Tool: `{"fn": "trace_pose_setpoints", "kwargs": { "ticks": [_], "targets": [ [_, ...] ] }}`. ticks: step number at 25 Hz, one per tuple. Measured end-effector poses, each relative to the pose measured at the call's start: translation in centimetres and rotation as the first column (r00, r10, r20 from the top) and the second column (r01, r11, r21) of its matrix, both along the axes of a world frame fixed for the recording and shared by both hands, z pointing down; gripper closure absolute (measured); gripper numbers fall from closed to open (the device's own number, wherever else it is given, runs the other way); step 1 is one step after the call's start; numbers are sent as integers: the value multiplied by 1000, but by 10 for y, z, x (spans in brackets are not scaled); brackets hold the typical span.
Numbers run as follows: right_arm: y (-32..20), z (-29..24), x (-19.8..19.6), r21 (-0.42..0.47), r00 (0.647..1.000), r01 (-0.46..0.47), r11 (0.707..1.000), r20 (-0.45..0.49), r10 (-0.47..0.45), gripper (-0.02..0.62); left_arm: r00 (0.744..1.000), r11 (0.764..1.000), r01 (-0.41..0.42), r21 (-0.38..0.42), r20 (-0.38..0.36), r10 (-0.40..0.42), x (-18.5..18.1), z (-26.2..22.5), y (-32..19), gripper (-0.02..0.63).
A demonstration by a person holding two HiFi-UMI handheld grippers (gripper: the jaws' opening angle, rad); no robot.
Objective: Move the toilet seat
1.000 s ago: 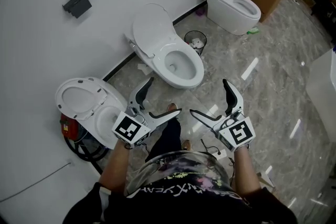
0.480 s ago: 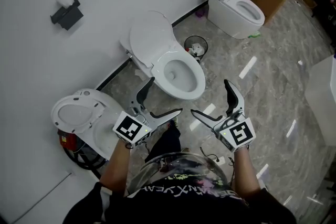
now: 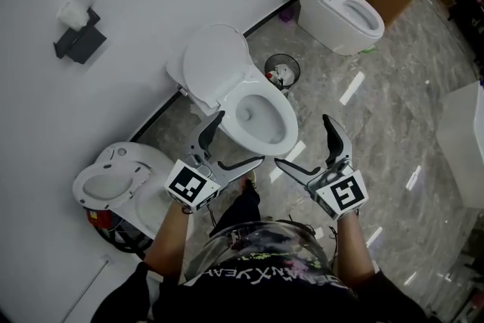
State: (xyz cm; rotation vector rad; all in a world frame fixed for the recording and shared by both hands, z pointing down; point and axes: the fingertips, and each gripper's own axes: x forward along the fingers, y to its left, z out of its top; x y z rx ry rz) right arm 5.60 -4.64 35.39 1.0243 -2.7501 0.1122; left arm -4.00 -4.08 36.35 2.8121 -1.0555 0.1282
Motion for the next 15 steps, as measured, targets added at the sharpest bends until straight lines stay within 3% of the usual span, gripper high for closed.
{"fn": "trace_pose_setpoints", "kwargs": {
  "ticks": [15],
  "targets": [
    [-59,23,-11,-61,999,-4,998,-35,2,9,1000,999,-17,-50,-5,17,-9,26,-59,81]
  ]
}}
